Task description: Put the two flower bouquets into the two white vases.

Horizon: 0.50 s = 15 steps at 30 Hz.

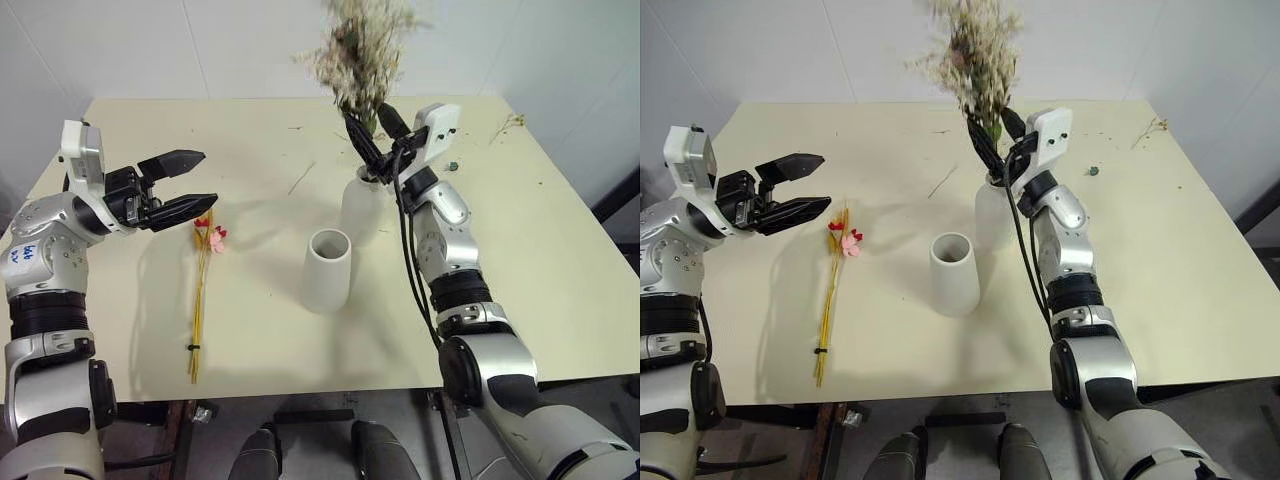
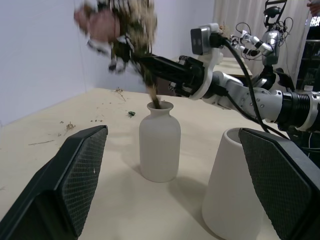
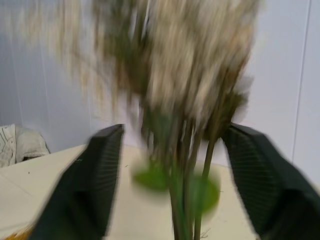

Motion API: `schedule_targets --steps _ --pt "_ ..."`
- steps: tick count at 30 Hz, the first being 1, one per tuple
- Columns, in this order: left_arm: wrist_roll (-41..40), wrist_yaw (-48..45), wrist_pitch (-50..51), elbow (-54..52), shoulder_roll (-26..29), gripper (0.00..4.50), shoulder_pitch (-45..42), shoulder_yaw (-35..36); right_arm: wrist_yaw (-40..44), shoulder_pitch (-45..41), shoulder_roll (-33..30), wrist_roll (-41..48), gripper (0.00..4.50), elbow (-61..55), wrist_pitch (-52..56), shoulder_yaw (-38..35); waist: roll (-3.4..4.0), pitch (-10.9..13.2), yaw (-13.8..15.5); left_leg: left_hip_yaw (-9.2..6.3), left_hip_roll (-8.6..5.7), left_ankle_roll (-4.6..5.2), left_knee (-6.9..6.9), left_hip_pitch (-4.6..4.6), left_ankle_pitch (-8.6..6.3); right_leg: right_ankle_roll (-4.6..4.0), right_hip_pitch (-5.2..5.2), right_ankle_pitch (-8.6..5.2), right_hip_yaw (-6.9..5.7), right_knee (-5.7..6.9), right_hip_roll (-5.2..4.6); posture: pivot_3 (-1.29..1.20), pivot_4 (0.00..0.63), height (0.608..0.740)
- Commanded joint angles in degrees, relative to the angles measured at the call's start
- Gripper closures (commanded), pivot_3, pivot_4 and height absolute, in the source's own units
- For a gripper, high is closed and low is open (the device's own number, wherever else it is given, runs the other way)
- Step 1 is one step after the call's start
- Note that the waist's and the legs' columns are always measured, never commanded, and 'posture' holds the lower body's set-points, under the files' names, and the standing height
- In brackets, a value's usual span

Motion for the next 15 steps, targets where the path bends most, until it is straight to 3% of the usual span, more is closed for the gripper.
schedule_targets --steps 1,10,15 --pt "-0.5 0.1 -1.2 -0.3 -0.1 0.00 -1.1 0.9 0.9 2.1 -2.5 1.4 0.01 -10.3 4.9 0.6 0.00 0.0 0.1 0.00 0.00 0.00 0.00 0.00 0.00 0.00 0.00 0.00 0.00 0.00 0.00 0.00 0.150 0.740" --pt "0.0 1.5 -2.1 -0.4 -0.9 0.00 -1.2 0.7 3.5 14.6 -14.3 6.9 0.01 -37.2 26.7 1.2 0.00 0.0 0.4 0.01 0.00 0.00 0.03 -0.01 0.00 0.00 0.00 -0.01 0.00 -0.03 0.00 0.00 0.150 0.740" --pt "1.0 5.7 -1.6 -2.6 -0.9 0.00 0.0 0.6 9.0 21.2 -25.6 12.9 0.01 -48.4 38.0 -0.8 -0.02 0.0 0.5 0.01 0.01 0.01 0.10 0.00 -0.01 -0.03 0.01 -0.04 0.01 -0.16 0.00 0.00 0.150 0.740"
